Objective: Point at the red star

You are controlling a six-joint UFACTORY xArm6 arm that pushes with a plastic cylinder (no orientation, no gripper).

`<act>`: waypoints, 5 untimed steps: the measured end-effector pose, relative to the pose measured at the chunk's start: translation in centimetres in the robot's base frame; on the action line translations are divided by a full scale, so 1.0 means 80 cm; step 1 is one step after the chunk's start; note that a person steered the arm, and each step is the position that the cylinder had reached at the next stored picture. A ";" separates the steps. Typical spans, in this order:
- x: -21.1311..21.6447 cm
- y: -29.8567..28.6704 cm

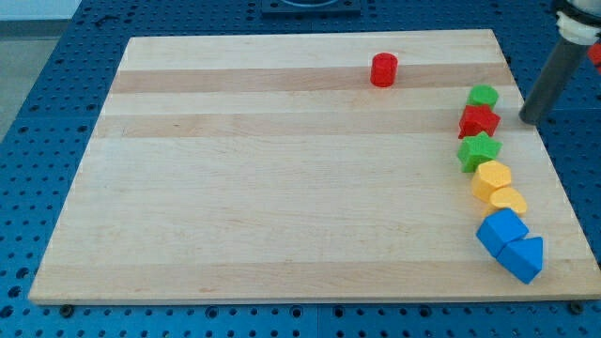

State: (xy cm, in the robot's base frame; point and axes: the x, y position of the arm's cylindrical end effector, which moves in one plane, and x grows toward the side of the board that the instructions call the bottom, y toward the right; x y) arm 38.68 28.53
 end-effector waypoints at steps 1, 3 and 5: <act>-0.001 -0.009; -0.001 -0.036; 0.015 -0.049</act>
